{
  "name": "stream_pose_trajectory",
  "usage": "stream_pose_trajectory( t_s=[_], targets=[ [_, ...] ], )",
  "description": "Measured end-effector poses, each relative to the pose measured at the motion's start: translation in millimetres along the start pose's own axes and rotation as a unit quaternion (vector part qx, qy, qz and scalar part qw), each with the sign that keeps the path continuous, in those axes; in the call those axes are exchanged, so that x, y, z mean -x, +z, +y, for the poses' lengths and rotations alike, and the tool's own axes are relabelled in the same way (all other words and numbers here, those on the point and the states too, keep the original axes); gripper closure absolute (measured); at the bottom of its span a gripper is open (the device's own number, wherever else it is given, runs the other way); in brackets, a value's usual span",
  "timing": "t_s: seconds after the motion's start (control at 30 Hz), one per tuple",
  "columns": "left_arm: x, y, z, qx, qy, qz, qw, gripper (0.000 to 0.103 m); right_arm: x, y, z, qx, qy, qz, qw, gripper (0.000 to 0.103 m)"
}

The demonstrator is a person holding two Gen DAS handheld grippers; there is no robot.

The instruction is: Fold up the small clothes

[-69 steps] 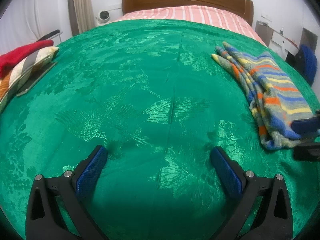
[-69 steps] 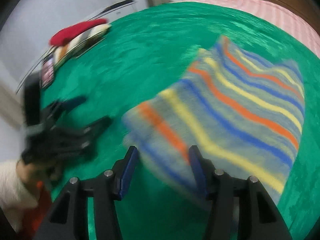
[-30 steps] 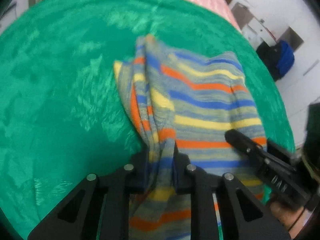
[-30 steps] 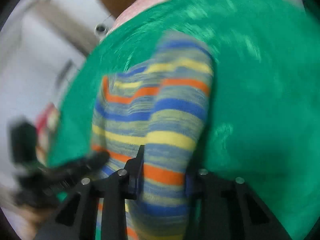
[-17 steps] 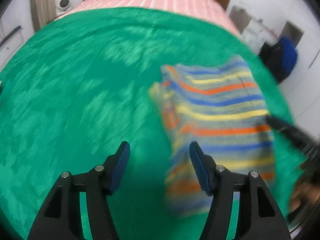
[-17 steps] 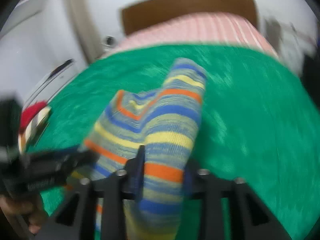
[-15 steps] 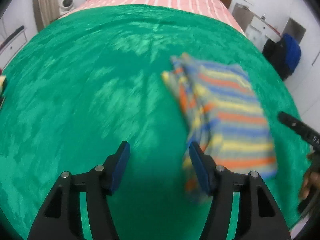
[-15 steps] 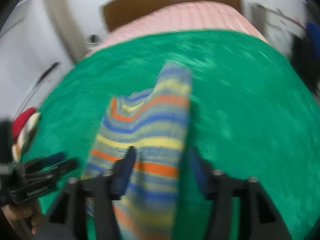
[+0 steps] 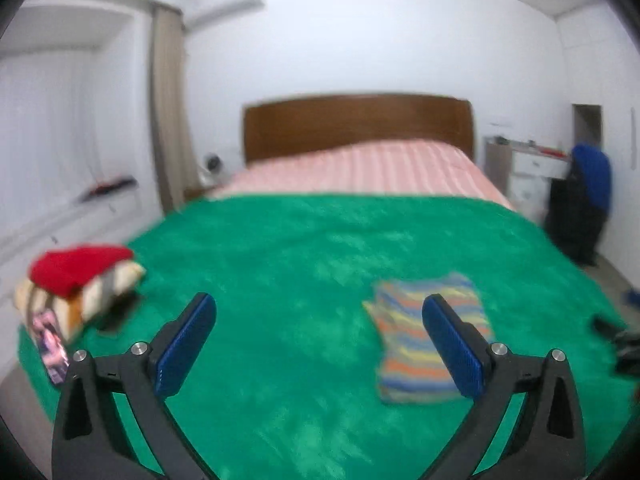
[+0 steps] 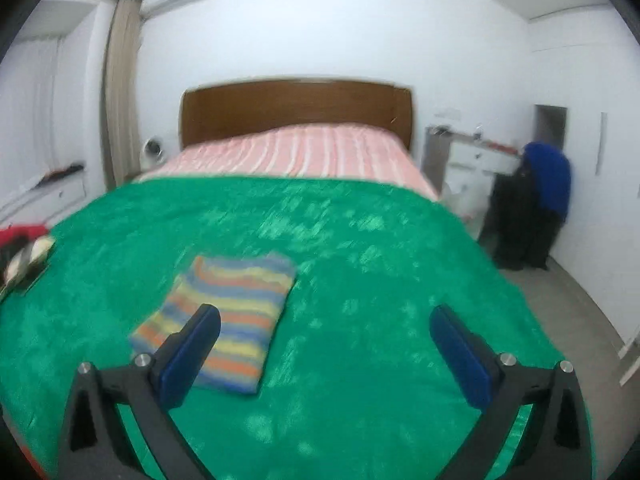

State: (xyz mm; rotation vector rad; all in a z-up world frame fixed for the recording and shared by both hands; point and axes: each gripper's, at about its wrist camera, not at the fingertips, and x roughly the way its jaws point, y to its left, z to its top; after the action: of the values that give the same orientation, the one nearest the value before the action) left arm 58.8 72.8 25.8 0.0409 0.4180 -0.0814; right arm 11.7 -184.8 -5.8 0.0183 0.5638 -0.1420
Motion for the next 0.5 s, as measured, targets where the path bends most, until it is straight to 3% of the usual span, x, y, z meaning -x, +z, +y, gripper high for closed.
stream_pose_trajectory(
  t_s=[0.1,0.27,0.5],
  targets=[
    [3,-11,-2,0.017,-0.019,0.067,0.9974,0.0,5,-6,11,-0.002,0.041,0.025,0.999,0.0],
    [7,-30,-5,0.036,-0.027,0.115,0.9924,0.0,22,-20,33,0.011,0.075,0.018,0.997,0.0],
    [30,-27,-31,-0.033,-0.004,0.129,0.991,0.0,31,-16,48,0.035,0.061,0.043,0.997,0.0]
  ],
)
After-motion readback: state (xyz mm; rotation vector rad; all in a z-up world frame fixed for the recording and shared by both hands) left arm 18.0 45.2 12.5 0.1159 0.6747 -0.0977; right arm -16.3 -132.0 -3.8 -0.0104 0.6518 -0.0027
